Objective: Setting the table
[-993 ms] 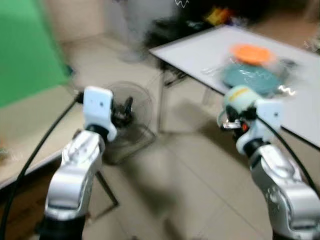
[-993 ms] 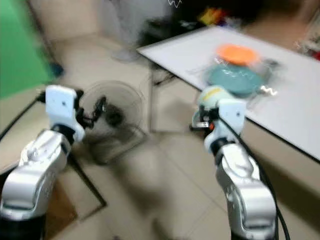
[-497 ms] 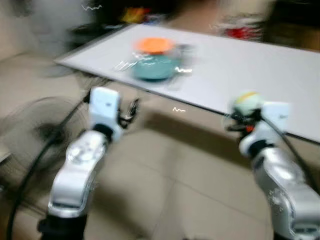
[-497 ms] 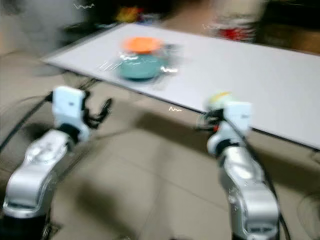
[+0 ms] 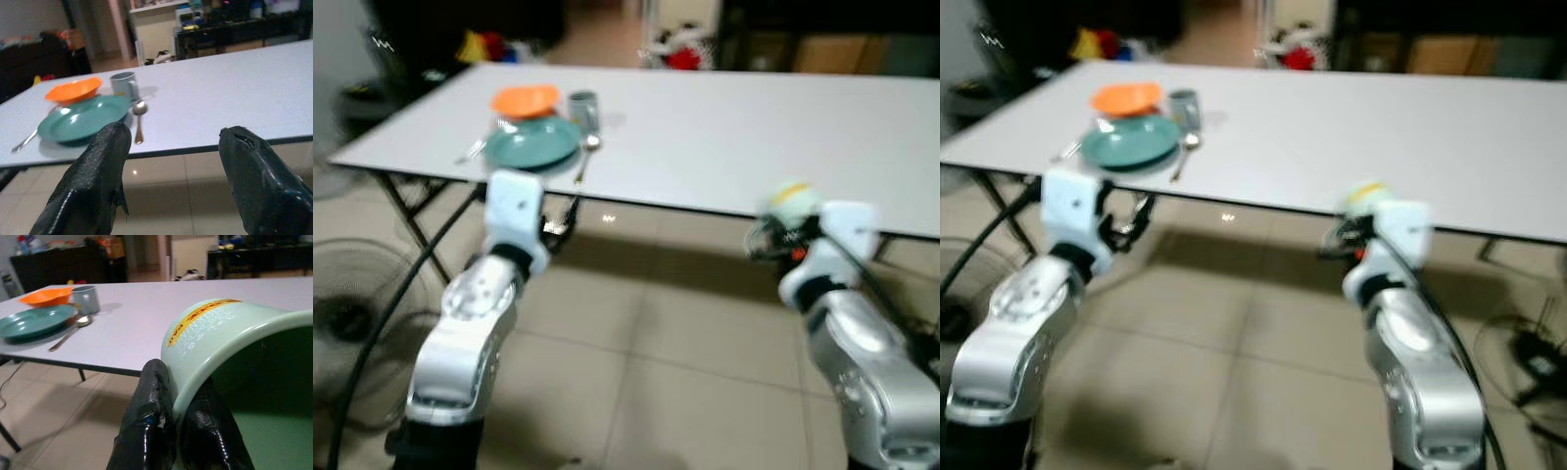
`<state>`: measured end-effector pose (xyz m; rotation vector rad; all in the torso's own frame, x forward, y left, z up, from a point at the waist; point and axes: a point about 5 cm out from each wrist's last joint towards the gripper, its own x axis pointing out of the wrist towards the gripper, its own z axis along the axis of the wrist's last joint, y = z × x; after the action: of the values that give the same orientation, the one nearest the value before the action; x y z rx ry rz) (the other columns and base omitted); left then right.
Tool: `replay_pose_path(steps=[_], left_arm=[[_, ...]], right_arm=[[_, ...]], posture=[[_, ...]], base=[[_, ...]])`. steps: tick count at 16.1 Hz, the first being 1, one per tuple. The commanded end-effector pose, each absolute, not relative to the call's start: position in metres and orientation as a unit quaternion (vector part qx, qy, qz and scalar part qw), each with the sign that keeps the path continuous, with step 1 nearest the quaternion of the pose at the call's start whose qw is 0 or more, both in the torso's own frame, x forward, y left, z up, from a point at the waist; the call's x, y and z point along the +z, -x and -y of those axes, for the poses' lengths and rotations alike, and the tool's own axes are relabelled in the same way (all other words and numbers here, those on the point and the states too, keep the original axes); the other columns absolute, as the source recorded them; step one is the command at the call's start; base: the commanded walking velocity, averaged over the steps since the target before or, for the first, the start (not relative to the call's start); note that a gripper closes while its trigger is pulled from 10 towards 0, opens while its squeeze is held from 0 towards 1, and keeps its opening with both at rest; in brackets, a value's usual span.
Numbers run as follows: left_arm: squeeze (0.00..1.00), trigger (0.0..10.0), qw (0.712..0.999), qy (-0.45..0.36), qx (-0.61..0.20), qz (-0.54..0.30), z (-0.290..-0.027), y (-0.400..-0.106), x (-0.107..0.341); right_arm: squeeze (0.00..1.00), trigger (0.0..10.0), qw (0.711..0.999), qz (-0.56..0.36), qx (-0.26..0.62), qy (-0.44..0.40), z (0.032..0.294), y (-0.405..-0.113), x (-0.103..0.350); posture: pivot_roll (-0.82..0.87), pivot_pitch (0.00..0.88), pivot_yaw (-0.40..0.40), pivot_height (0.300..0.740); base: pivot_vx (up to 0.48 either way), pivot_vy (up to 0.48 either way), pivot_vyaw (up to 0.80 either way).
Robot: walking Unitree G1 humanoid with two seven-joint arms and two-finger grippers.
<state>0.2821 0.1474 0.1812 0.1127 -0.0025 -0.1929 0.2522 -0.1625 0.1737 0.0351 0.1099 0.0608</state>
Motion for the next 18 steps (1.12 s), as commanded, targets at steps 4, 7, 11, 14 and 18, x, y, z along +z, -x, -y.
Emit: replay_pose_path(steps=[4,7,11,14,18], left_arm=[[0.0,10.0,0.995,-0.055,-0.089,0.011,-0.15,-0.282,0.185],[0.0,10.0,0.995,-0.043,-0.093,0.004,-0.15,-0.278,0.18],[0.0,10.0,0.993,-0.048,-0.108,0.001,-0.147,-0.278,0.177],[0.0,10.0,0.99,-0.049,-0.132,0.004,-0.142,-0.277,0.178],[0.0,10.0,0.989,-0.05,-0.141,0.003,-0.14,-0.28,0.177]], right_arm=[[0.0,10.0,0.997,-0.056,0.046,-0.007,0.16,-0.258,0.177],[0.0,10.0,0.997,-0.054,0.058,0.008,0.158,-0.26,0.178],[0.0,10.0,0.996,-0.051,0.071,0.021,0.157,-0.263,0.179],[0.0,10.0,0.996,-0.048,0.067,0.02,0.16,-0.264,0.18],[0.0,10.0,0.997,-0.045,0.063,0.02,0.163,-0.264,0.18]], posture=[[0.06,0.0,0.055,0.74],[0.05,0.0,0.045,0.74],[0.06,0.0,0.052,0.74],[0.06,0.0,0.06,0.74],[0.04,0.0,0.074,0.74]], base=[[0.0,0.0,0.0],[0.081,0.0,0.0],[0.269,0.0,-0.3],[0.294,0.0,-0.53],[0.303,0.0,0.0]])
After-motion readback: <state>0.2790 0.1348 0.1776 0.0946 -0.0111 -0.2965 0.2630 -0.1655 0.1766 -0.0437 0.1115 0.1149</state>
